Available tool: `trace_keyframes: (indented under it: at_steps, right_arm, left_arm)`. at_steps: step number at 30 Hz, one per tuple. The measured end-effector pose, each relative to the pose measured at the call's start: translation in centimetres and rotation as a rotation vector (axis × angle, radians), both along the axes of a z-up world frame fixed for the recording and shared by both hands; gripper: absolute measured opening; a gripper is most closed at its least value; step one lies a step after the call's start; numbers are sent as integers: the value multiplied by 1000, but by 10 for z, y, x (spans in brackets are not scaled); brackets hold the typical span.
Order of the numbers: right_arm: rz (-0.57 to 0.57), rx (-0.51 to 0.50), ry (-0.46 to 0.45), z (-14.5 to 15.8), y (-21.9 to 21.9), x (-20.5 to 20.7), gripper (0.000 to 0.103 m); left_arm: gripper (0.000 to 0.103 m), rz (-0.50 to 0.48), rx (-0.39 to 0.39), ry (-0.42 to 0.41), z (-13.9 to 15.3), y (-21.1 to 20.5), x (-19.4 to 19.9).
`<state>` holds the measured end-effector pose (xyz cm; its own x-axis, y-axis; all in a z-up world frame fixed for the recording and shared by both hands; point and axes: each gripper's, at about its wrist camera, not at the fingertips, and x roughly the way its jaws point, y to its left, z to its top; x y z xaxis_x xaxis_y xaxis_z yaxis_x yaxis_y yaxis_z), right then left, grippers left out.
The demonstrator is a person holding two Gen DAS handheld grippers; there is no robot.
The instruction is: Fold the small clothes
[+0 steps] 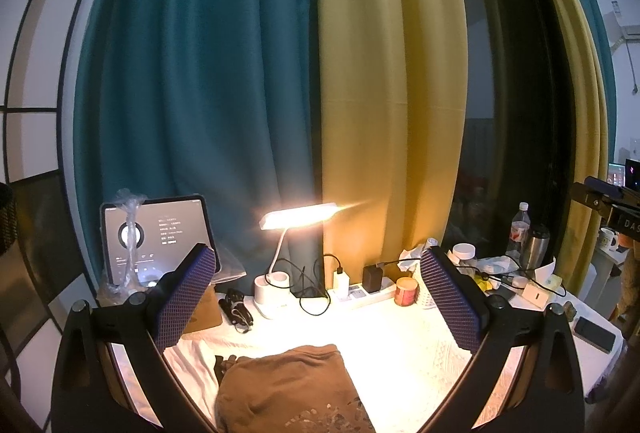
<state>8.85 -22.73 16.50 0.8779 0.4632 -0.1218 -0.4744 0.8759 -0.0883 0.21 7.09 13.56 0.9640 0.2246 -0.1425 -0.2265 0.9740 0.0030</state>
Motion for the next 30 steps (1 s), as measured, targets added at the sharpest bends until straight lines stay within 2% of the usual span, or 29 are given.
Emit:
trace_keyframes:
  at_steps: [21,30]
  right_arm:
    - [8,-14,1,0,-1,0,70]
    - [12,-15,-1,2,1,2,70]
  left_arm:
    - [101,0,8,4,0,-2,-1]
    - [101,21,-17,10,0,1,-2]
